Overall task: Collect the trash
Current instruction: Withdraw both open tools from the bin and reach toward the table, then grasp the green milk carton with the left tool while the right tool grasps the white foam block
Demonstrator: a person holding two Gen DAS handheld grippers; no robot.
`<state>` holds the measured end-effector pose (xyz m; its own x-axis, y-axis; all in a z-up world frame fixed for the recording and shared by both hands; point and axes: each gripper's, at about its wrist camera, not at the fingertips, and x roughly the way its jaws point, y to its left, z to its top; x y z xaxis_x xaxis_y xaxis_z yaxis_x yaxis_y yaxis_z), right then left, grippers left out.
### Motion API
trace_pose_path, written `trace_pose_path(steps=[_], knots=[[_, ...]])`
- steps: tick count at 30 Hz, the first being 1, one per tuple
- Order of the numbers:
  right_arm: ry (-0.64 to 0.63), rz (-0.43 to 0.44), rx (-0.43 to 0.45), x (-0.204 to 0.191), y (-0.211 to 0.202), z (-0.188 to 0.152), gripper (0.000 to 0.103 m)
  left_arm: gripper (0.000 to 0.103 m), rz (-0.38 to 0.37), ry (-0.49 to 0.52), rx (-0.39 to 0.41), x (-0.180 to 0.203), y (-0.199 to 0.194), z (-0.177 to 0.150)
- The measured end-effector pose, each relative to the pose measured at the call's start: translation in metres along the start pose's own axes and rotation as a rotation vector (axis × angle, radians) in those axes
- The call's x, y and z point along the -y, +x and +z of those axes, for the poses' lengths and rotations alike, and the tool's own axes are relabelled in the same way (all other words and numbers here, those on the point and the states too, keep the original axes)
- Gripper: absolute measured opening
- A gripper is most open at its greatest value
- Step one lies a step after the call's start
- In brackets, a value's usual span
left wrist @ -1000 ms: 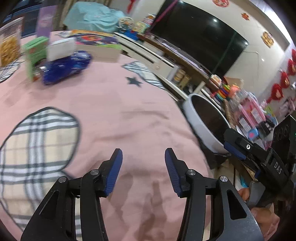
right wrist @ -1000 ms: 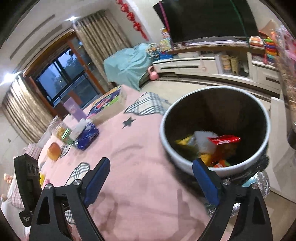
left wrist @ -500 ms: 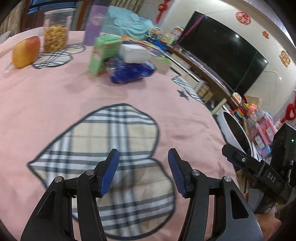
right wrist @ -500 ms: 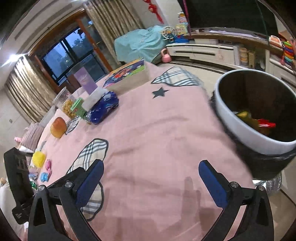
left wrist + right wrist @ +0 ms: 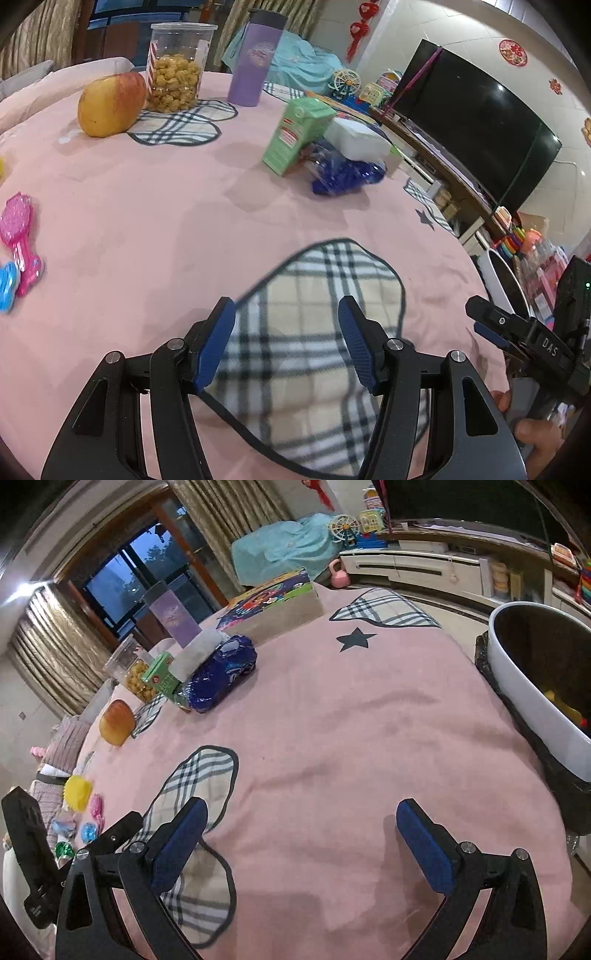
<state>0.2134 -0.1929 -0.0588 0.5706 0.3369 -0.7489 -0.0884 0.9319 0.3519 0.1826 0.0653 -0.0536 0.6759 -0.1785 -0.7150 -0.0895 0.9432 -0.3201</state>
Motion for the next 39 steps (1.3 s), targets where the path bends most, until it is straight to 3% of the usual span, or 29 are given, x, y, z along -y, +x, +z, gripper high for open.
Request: trace_pose_path(steps=[8, 14, 24, 27, 28, 33, 39], knots=[[0.006, 0.007, 0.026, -0.01, 0.017, 0.014, 0.101, 0.059, 0.013, 0.028, 0.007, -0.009, 0.026, 0.036], [0.037, 0.018, 0.005, -0.011, 0.037, 0.023, 0.087, 0.059, -0.001, 0.06, 0.015, -0.007, 0.06, 0.077], [0.087, 0.034, 0.028, -0.008, 0.047, 0.032, 0.087, 0.058, -0.068, 0.113, 0.047, -0.002, 0.102, 0.125], [0.092, 0.028, 0.03, -0.009, 0.049, 0.034, 0.087, 0.03, -0.118, 0.144, 0.04, 0.004, 0.104, 0.124], [0.097, 0.025, 0.033, -0.009, 0.049, 0.035, 0.087, 0.014, -0.138, 0.159, 0.025, 0.007, 0.106, 0.122], [0.128, 0.009, 0.052, -0.008, 0.045, 0.033, 0.086, 0.0, -0.211, 0.213, -0.014, 0.023, 0.1, 0.109], [0.175, -0.03, 0.081, 0.0, 0.036, 0.028, 0.086, 0.001, -0.294, 0.255, -0.054, 0.033, 0.077, 0.084]])
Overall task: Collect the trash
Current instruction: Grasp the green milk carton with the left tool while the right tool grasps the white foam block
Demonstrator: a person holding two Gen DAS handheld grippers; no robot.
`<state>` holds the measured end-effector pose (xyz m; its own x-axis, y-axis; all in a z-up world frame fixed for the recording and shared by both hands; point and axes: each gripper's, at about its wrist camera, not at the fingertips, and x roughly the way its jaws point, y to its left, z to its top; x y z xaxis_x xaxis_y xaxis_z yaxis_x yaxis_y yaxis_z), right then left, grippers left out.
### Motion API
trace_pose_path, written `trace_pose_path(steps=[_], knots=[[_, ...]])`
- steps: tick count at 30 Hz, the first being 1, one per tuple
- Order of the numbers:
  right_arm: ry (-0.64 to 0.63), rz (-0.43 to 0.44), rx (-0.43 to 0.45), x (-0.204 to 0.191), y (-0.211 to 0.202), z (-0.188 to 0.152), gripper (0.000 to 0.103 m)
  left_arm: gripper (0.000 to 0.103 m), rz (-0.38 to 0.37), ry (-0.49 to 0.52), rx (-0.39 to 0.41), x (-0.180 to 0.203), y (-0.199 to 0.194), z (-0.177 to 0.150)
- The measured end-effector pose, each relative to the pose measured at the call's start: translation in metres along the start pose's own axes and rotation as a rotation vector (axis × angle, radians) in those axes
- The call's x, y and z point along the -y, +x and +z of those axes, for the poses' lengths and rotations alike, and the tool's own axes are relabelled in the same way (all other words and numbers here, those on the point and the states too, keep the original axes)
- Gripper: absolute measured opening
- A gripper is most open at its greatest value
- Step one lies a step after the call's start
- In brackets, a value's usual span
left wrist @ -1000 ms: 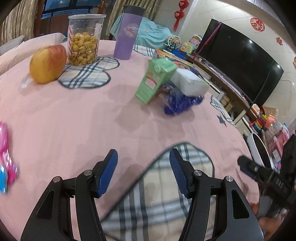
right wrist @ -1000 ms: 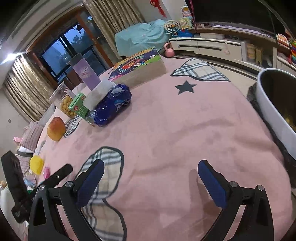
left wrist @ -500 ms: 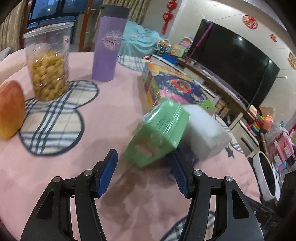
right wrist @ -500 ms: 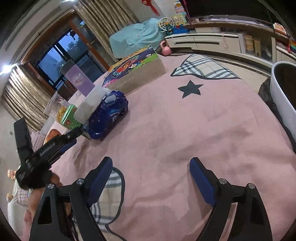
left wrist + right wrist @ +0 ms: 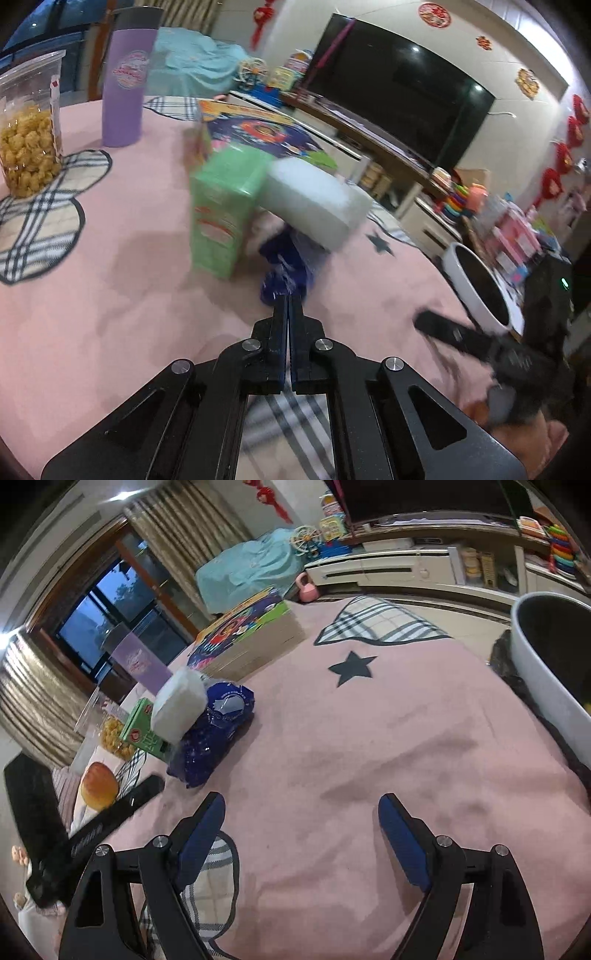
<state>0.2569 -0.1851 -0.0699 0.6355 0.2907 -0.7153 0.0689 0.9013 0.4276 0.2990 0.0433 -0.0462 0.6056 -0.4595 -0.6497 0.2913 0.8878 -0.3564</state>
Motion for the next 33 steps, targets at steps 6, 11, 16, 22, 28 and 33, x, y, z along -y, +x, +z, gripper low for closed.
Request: trace_pose_path(steps=[6, 11, 16, 22, 28, 33], knots=[[0.018, 0.019, 0.027, -0.003, -0.004, 0.005, 0.086, 0.001, 0.04, -0.037, -0.02, -0.009, -0.011, -0.016], [-0.072, 0.096, 0.061, -0.04, 0.004, 0.021, 0.086, 0.003, 0.072, -0.097, -0.014, -0.028, -0.021, -0.021], [-0.229, 0.114, 0.082, -0.081, 0.02, 0.036, 0.086, 0.014, 0.111, -0.131, -0.011, -0.043, -0.027, -0.022], [-0.394, 0.072, 0.034, -0.106, 0.053, 0.043, 0.042, 0.034, 0.154, -0.15, 0.005, -0.047, -0.027, -0.011], [-0.304, 0.126, 0.009, -0.073, 0.042, 0.036, 0.04, 0.07, 0.194, -0.097, 0.057, -0.028, -0.015, 0.015], [-0.214, 0.15, 0.005, -0.034, 0.015, 0.024, 0.04, 0.072, 0.223, -0.046, 0.065, -0.013, 0.013, 0.031]])
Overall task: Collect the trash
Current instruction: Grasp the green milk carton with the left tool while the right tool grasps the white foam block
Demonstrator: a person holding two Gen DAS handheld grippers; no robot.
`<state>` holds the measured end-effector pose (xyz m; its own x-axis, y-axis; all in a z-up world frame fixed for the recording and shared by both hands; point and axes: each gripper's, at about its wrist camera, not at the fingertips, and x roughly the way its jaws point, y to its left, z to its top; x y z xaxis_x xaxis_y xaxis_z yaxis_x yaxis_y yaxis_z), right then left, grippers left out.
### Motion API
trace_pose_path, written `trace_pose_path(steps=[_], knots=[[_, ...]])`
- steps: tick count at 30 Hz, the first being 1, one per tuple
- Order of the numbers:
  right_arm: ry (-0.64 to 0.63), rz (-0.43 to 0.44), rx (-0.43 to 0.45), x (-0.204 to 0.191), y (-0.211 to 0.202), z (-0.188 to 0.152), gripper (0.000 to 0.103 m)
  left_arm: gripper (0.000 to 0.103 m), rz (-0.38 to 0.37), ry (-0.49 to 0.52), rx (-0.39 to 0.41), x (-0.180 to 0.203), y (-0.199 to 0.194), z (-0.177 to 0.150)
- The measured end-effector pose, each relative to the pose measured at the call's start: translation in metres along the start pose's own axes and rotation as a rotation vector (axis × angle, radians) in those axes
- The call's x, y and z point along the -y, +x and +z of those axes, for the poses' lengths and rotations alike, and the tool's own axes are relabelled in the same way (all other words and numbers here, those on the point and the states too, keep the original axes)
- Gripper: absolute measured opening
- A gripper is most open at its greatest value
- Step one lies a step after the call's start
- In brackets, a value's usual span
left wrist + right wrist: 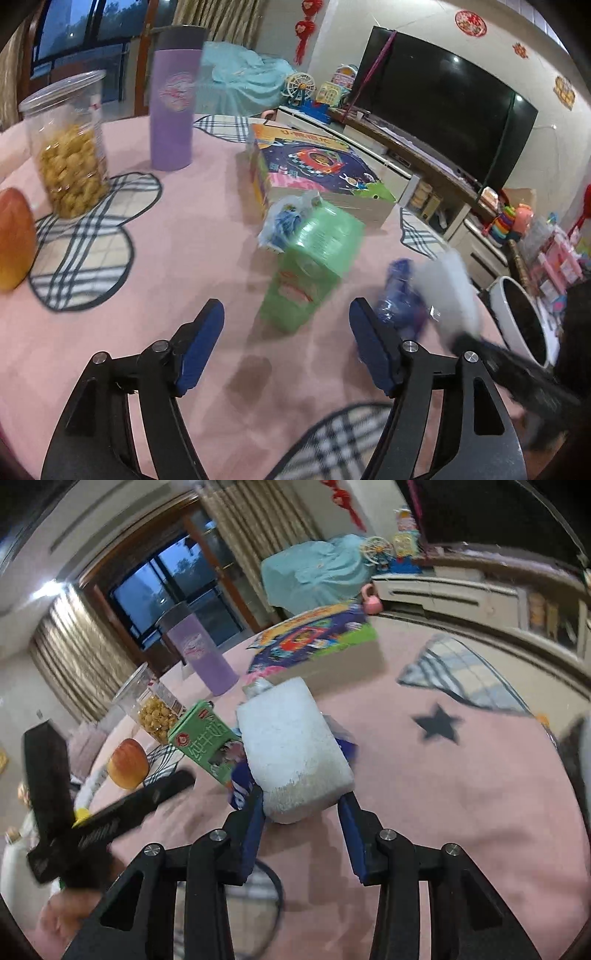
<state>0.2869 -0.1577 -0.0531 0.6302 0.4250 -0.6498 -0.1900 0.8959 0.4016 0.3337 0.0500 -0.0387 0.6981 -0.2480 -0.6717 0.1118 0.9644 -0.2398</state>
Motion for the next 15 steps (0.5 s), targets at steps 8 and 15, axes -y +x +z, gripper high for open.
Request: trace_pose_path(steps=[8, 15], knots=[[0.085, 0.006, -0.02, 0.041, -0.036, -0.023, 0.04, 0.011, 0.001, 0.038, -0.035, 0.025, 0.02, -0.005], [0.078, 0.009, -0.055, 0.064, -0.054, -0.043, 0.04, 0.004, 0.005, 0.0, -0.043, 0.036, -0.012, -0.034]])
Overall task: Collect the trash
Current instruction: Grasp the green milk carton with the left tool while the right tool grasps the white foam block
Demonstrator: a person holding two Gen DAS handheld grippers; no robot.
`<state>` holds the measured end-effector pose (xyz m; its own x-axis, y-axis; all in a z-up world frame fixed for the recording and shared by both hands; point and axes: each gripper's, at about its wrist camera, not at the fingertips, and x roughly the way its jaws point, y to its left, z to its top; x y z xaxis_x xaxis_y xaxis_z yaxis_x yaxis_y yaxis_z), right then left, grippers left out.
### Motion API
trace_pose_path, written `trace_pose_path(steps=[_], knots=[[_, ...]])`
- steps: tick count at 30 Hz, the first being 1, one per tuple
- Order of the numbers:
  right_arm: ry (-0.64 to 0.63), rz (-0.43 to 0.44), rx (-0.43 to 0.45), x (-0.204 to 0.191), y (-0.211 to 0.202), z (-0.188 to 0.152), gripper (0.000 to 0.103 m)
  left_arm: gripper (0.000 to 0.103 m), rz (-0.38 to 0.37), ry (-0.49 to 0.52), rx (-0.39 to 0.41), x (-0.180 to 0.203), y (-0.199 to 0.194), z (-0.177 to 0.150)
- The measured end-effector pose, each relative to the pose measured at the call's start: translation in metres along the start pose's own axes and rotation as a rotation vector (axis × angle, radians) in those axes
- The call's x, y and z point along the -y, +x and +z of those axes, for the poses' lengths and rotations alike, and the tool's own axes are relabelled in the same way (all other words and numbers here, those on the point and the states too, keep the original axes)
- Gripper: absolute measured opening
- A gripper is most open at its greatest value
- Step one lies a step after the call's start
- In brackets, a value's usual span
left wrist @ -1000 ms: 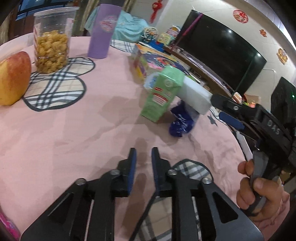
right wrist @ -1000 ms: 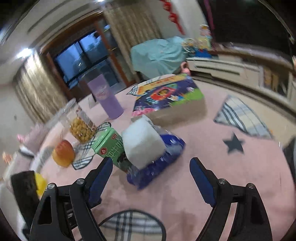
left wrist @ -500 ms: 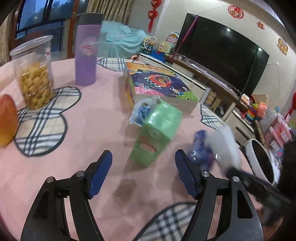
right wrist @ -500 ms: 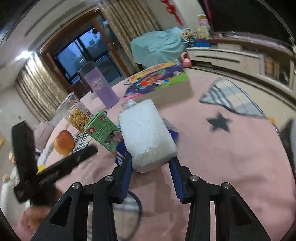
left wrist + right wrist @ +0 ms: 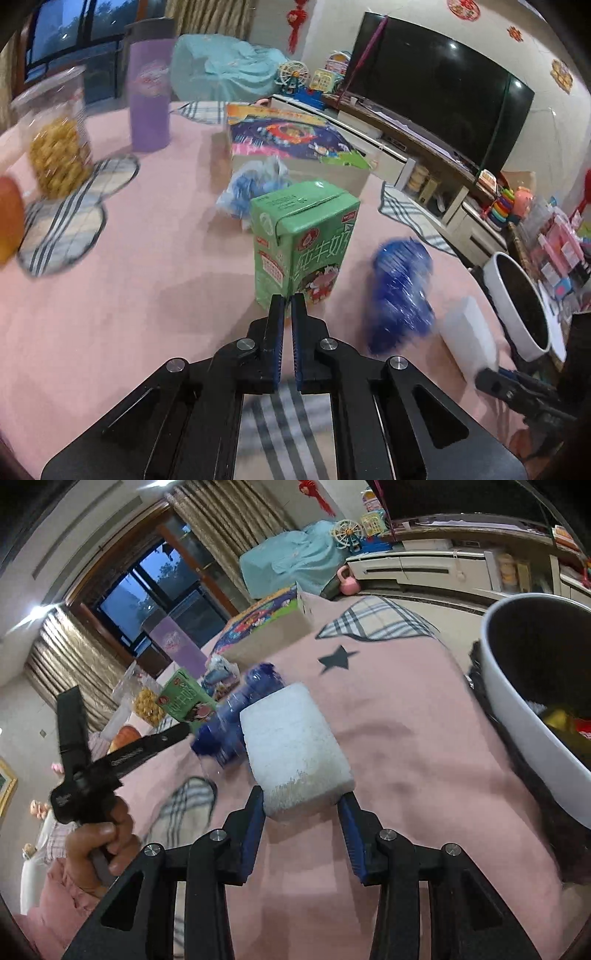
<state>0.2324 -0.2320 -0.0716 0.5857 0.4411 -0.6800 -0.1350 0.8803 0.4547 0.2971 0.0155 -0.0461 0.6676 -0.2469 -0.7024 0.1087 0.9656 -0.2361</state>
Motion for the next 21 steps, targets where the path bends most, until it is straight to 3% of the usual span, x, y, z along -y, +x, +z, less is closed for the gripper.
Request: trace_pose_path(steps=[6, 9, 10, 11, 13, 15, 17, 21], knots=[[-0.053, 0.015, -0.043, 0.003, -0.006, -0.009, 0.042, 0.002, -0.006, -0.079, -0.041, 0.003, -0.028, -0.051], [-0.086, 0.023, -0.061, -0.001, -0.007, -0.01, 0.054, 0.005, -0.012, -0.128, -0.056, 0.001, -0.04, -0.069], [-0.096, 0.029, -0.066, -0.002, -0.008, -0.009, 0.056, 0.016, 0.005, -0.133, -0.056, 0.001, -0.044, -0.072], [-0.106, 0.026, -0.063, -0.003, -0.01, -0.01, 0.061, 0.04, 0.029, -0.143, -0.052, -0.001, -0.048, -0.075], [-0.136, -0.002, -0.053, -0.004, -0.011, -0.008, 0.067, 0.059, 0.05, -0.176, -0.027, -0.005, -0.057, -0.078], [-0.151, -0.012, -0.051, -0.002, -0.012, -0.006, 0.067, 0.061, 0.036, -0.198, -0.019, -0.01, -0.062, -0.077], [-0.145, -0.014, -0.052, 0.0, -0.013, -0.002, 0.067, 0.069, 0.024, -0.202, -0.022, -0.008, -0.063, -0.072], [-0.167, -0.013, -0.038, -0.006, -0.014, 0.002, 0.067, 0.075, -0.013, -0.144, -0.023, 0.013, -0.057, -0.059]])
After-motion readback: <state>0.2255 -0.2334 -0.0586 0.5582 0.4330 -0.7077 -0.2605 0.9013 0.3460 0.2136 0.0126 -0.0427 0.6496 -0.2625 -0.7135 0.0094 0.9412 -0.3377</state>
